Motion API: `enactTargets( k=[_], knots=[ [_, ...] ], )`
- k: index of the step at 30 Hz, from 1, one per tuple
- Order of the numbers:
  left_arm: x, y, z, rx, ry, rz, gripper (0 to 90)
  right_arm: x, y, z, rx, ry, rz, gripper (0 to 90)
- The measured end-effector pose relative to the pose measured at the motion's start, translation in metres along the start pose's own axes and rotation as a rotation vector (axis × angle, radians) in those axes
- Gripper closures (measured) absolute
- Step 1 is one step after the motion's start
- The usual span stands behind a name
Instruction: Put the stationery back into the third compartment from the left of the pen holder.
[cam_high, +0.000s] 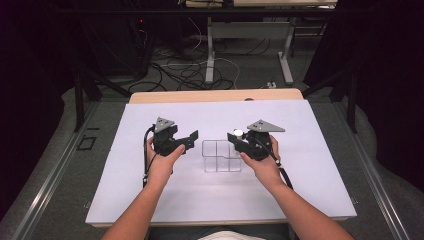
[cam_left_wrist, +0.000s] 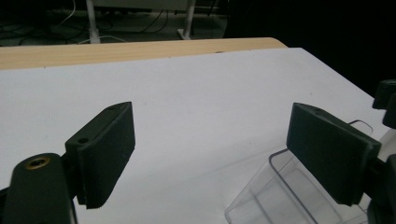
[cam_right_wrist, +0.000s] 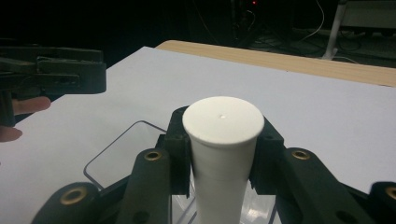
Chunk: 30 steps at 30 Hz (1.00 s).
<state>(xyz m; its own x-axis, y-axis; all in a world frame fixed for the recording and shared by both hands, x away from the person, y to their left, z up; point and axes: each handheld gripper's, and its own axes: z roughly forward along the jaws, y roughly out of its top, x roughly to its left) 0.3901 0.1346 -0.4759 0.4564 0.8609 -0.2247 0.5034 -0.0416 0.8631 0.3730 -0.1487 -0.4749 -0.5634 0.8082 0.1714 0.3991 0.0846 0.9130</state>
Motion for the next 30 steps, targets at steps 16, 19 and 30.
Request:
enactTargets(
  k=[16, 19, 30],
  knots=[
    [0.006, -0.003, 0.004, 0.037, -0.001, 0.002, 1.0, 0.0, -0.01, 0.003, 0.032, 0.001, -0.007, 58.6],
    [0.009, -0.002, 0.003, 0.043, 0.004, 0.003, 1.0, -0.001, -0.008, 0.0, 0.014, 0.018, -0.001, 47.0],
    [0.017, -0.002, 0.0, 0.039, 0.021, -0.011, 1.0, -0.011, 0.006, -0.009, -0.035, -0.026, 0.001, 15.7]
  ],
)
